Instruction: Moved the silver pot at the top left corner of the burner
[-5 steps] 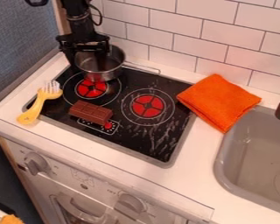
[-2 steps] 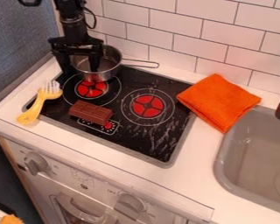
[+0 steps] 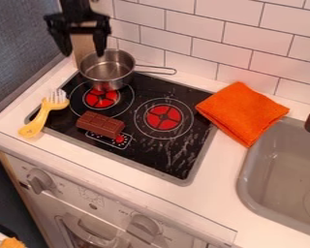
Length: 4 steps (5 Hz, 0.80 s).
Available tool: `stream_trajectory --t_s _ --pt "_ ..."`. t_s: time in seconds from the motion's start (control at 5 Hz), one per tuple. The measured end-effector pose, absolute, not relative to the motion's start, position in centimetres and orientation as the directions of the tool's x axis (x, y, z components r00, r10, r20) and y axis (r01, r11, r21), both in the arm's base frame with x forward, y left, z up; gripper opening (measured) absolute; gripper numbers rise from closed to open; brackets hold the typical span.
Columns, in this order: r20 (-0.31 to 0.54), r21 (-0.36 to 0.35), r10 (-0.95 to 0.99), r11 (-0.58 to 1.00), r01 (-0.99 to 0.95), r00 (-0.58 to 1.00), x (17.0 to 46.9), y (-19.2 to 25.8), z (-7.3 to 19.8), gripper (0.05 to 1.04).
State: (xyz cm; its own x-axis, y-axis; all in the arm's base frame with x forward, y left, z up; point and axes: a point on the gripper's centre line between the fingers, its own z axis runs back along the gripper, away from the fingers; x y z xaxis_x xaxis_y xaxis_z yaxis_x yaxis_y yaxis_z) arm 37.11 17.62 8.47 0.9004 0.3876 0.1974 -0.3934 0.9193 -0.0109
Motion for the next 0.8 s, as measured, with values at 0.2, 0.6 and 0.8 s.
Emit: stream_trajectory --t_s 0.2,0.6,0.8 --pt "0.249 -0.023 0.398 0.914 -0.405 0.883 36.38 17.20 10.82 1.000" --pt "0.259 -0.020 0.399 0.913 -0.408 0.880 36.28 17.40 11.25 1.001" --pt "0.259 -0.023 0.400 0.912 -0.409 0.879 36.30 17.36 11.25 1.001"
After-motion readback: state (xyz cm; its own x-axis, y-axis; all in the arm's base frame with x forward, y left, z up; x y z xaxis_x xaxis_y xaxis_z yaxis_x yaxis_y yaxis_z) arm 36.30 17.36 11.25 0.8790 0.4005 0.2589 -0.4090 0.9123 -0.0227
